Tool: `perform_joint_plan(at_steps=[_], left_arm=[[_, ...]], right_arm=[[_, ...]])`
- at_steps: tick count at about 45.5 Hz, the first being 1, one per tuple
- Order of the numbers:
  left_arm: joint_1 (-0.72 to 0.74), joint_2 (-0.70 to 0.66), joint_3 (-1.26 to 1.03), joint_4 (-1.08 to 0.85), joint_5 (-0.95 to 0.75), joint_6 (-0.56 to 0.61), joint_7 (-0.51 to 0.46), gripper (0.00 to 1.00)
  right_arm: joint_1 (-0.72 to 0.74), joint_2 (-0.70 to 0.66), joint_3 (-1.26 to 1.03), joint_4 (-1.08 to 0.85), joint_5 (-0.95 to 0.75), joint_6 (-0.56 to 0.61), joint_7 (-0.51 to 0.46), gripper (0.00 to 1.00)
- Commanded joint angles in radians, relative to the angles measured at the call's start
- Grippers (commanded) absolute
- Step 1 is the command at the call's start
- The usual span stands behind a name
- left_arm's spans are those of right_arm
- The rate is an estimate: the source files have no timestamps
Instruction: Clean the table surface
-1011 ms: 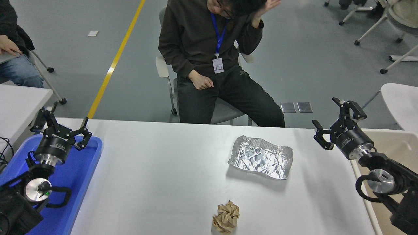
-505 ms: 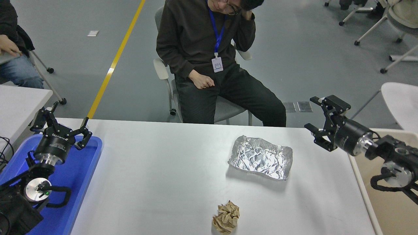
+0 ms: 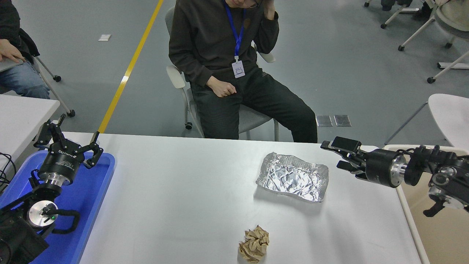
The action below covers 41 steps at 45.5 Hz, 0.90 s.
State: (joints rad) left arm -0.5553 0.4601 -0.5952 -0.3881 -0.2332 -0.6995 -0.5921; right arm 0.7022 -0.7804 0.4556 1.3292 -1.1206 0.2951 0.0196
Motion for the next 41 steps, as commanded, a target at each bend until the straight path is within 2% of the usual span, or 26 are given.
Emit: perform_joint_plan(at_steps=[1,15,22,32,41], left_arm=[[0.000,0.000,0.000,0.000,0.000,0.000,0.000,1.00],[0.000,0.000,0.000,0.000,0.000,0.000,0.000,1.00],[0.000,0.000,0.000,0.000,0.000,0.000,0.000,1.00],[0.000,0.000,0.000,0.000,0.000,0.000,0.000,1.00],[0.000,0.000,0.000,0.000,0.000,0.000,0.000,1.00]], right_arm=[[0.091,0.001,-0.130,-0.001,-0.143,0.042,-0.006,0.98],[0.243,0.102,-0.317,-0.114,-0.143,0.029,-0.033,0.99],[0.261,0.190,-0.347,-0.205,-0.116,0.015,-0.173,0.99],[0.240,0.220,-0.351,-0.223,-0.114,-0.010,-0.216,0.98],[0.232,0.302,-0.351,-0.314,-0.105,-0.039,-0.325,0.98]])
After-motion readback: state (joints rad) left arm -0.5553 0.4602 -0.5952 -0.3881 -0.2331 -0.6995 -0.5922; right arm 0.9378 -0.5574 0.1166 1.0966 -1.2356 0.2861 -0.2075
